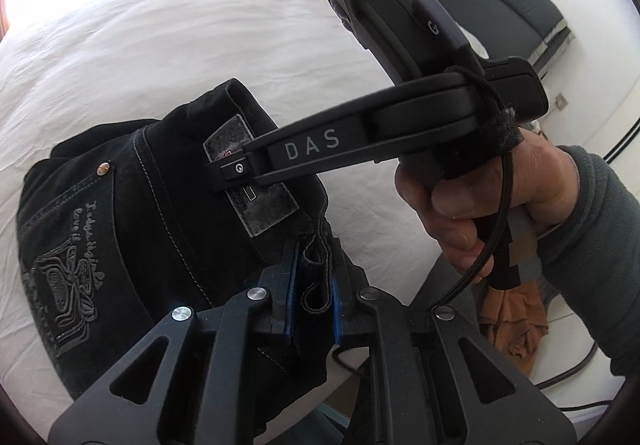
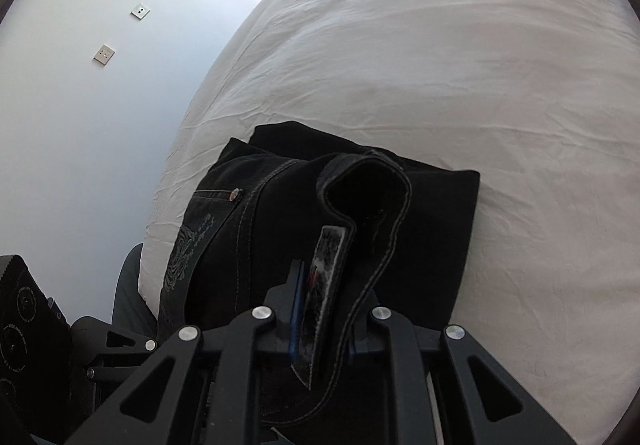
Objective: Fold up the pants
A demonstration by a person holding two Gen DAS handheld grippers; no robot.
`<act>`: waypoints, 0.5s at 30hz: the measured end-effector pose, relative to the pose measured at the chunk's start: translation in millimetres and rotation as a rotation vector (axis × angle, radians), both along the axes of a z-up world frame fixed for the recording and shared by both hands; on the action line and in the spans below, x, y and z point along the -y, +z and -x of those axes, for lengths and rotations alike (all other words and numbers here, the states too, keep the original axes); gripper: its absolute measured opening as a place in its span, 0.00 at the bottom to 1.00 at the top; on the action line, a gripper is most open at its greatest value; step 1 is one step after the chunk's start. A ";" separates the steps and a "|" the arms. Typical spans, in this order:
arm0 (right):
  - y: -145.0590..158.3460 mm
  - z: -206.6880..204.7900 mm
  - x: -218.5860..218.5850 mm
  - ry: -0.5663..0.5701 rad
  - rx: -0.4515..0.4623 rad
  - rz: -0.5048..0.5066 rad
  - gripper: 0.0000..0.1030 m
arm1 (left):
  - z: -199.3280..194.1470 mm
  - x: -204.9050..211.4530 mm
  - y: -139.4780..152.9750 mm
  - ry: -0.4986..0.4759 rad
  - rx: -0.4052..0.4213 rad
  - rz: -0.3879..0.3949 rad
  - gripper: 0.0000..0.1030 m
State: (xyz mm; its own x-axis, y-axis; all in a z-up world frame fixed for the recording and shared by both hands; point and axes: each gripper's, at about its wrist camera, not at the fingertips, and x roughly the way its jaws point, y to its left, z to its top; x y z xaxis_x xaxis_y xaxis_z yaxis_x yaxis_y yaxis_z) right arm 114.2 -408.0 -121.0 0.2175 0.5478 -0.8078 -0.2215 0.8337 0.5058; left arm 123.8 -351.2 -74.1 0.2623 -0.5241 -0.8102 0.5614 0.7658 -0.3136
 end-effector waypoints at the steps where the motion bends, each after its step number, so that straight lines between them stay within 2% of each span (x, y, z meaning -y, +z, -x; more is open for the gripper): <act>1: -4.9 -0.5 5.4 -0.004 -0.001 -0.008 0.17 | -1.6 5.7 -4.5 -0.003 -0.004 -0.010 0.11; 11: -33.9 -9.5 23.2 0.002 -0.025 -0.042 0.17 | -5.4 45.0 -26.1 -0.001 -0.037 -0.039 0.11; 14: -38.4 -7.1 29.4 -0.012 -0.024 -0.067 0.17 | -8.3 39.0 -33.6 -0.001 -0.073 -0.013 0.16; 15: -39.4 -6.4 31.8 -0.017 -0.026 -0.078 0.18 | -8.5 33.4 -32.1 0.000 -0.091 -0.007 0.21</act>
State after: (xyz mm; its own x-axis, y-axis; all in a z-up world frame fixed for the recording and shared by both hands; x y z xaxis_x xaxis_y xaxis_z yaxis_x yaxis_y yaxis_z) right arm 120.6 -439.8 -160.4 0.2065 0.6055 -0.7686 -0.1940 0.7953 0.5744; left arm 132.3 -384.6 -106.2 0.1877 -0.5186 -0.8342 0.5313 0.7679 -0.3579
